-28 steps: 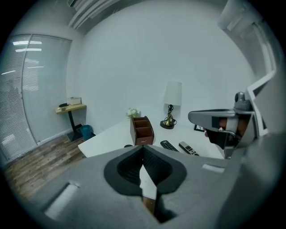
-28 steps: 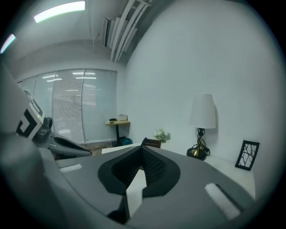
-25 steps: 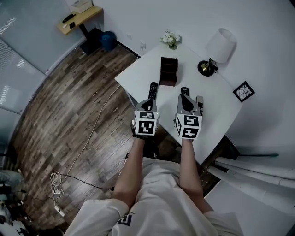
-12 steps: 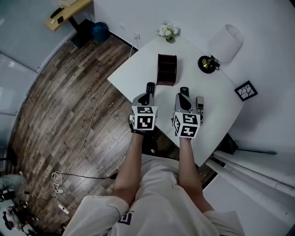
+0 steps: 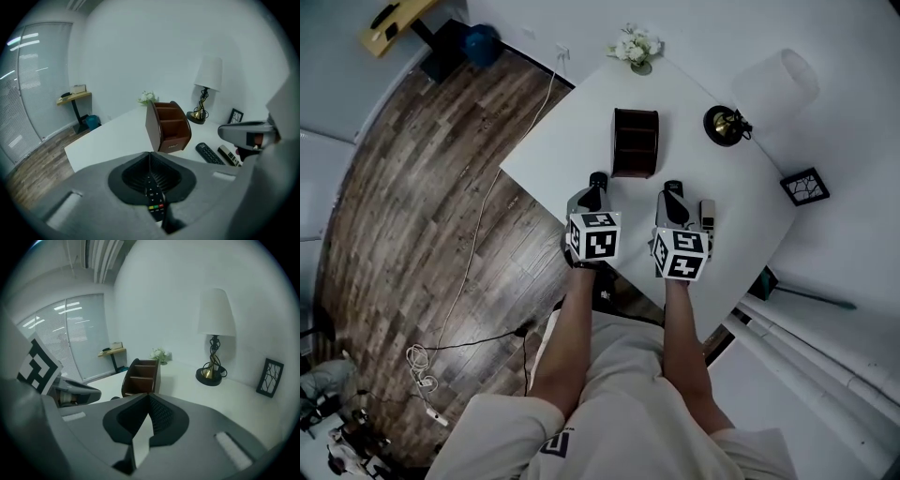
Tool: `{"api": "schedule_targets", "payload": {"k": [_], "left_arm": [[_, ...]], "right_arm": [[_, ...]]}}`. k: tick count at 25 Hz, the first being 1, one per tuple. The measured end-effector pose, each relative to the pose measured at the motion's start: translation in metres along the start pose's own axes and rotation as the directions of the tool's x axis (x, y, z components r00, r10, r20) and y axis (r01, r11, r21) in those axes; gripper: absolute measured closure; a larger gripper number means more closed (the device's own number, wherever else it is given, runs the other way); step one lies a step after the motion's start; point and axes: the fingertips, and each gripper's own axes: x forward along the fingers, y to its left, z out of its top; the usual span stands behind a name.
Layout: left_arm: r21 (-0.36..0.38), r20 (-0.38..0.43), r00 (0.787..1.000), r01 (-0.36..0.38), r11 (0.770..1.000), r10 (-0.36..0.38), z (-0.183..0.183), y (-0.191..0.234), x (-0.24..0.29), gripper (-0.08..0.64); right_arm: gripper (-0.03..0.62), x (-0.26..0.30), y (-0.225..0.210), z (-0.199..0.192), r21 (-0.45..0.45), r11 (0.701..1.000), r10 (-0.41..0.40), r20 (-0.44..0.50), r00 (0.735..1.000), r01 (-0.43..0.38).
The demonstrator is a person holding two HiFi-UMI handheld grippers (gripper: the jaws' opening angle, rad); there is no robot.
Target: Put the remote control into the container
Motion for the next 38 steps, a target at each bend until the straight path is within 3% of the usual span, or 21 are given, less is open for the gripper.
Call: {"api": "schedule_targets", "payload": {"k": [7, 10, 16, 21, 24, 27, 33, 38], "left_arm": [[0.005, -0.083, 0.997, 0.001, 1.000, -0.001, -0.012, 0.009, 0.037, 0.489], [-0.010, -0.124, 0.992, 0.008, 1.000, -0.010, -0.020, 0.011, 0.046, 0.427], [-0.020, -0.192, 0.981, 0.023, 1.000, -0.027, -0.030, 0.011, 0.067, 0.225], [-0.036, -0.272, 0.962, 0.028, 0.999, -0.037, -0.043, 0.008, 0.079, 0.218], [-0.011, -0.287, 0.958, -0.015, 1.000, 0.011, -0.044, 0.017, 0.080, 0.280], [-0.016, -0.260, 0.965, -0.029, 0.999, 0.024, -0.042, 0.021, 0.079, 0.330], [-0.091, -0.160, 0.987, -0.004, 0.996, -0.010, -0.033, 0.022, 0.066, 0.336], [-0.132, -0.050, 0.998, 0.038, 0.991, -0.045, -0.006, 0.013, 0.047, 0.336]], "right_arm": [[0.591, 0.029, -0.002, -0.012, 0.011, 1.000, 0.002, -0.060, 0.998, -0.002], [0.591, 0.036, -0.004, -0.019, 0.025, 1.000, 0.000, -0.089, 0.996, 0.003], [0.591, 0.048, -0.008, -0.027, 0.033, 0.999, -0.021, -0.116, 0.993, 0.025], [0.591, 0.055, -0.008, -0.027, 0.029, 0.999, -0.025, -0.132, 0.991, 0.029], [0.591, 0.058, -0.008, -0.027, 0.028, 0.999, -0.024, -0.138, 0.990, 0.028], [0.591, 0.059, -0.007, -0.026, 0.027, 0.999, -0.023, -0.140, 0.990, 0.027], [0.591, 0.054, 0.003, -0.019, 0.025, 1.000, 0.007, -0.115, 0.993, -0.004], [0.591, 0.050, 0.012, -0.014, 0.073, 0.995, 0.083, -0.115, 0.990, -0.075]]}}
